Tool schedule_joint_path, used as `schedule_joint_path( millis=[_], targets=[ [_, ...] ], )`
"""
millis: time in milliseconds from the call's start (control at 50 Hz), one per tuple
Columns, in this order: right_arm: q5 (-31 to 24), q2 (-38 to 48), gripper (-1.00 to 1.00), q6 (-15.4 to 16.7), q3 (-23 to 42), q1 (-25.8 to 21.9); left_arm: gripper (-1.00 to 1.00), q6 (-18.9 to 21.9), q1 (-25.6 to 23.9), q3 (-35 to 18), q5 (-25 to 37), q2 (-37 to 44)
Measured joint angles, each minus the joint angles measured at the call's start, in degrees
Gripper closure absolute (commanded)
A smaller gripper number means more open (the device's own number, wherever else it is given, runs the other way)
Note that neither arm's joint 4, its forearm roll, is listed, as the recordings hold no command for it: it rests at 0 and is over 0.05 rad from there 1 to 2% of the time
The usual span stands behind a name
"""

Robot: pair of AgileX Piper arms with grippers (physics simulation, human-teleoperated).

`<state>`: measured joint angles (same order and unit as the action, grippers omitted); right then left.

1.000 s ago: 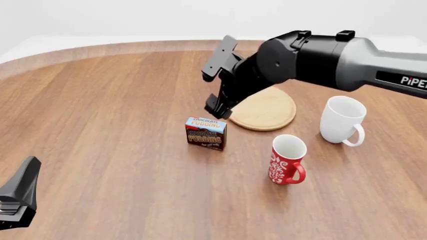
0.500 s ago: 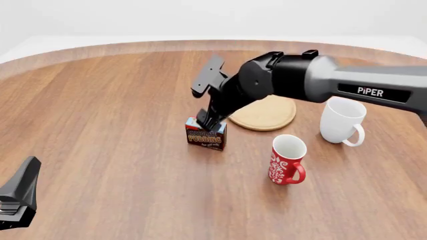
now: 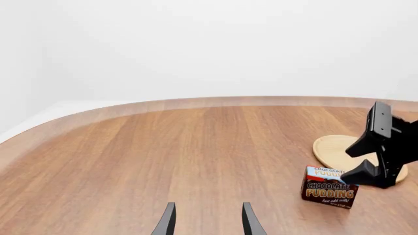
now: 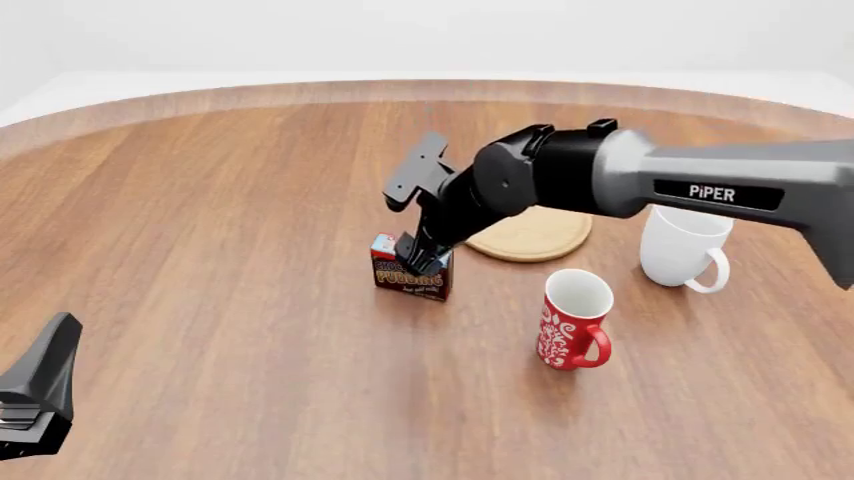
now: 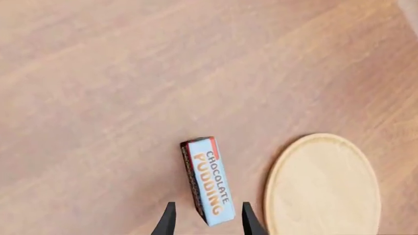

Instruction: Put the chocolate pudding to the left of the plate.

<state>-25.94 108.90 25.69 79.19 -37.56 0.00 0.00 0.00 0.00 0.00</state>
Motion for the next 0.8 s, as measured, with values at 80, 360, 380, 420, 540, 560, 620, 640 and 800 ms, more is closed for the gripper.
schedule_joint_path(
  millis=[80,360,380,420,540,560,620,640,800],
  targets=[
    [0.3,0.4,-1.0,0.0,-0.2,0.2,-1.0,0.0,0.0,0.0,0.0,0.0],
    [1.2,1.0,-1.0,-0.6,-1.2,0.5,-1.0,0.0,0.0,0.0,0.0,0.0],
    [1.3,1.0,-1.0,-0.6,-1.2,0.5,-1.0,0.0,0.0,0.0,0.0,0.0],
    [1.4,1.1,-1.0,-0.7,-1.3,0.7,-1.0,0.0,0.0,0.0,0.0,0.0],
    [1.7,1.2,-1.0,-0.9,-1.6,1.1,-1.0,0.0,0.0,0.0,0.0,0.0],
    [1.7,1.2,-1.0,-0.9,-1.7,1.2,-1.0,0.0,0.0,0.0,0.0,0.0],
    [1.9,1.2,-1.0,-0.9,-1.8,1.4,-1.0,0.0,0.0,0.0,0.0,0.0],
    [1.9,1.3,-1.0,-0.9,-1.9,1.5,-1.0,0.0,0.0,0.0,0.0,0.0],
    [2.2,1.5,-1.0,-1.1,-2.3,1.9,-1.0,0.0,0.0,0.0,0.0,0.0]
  ],
)
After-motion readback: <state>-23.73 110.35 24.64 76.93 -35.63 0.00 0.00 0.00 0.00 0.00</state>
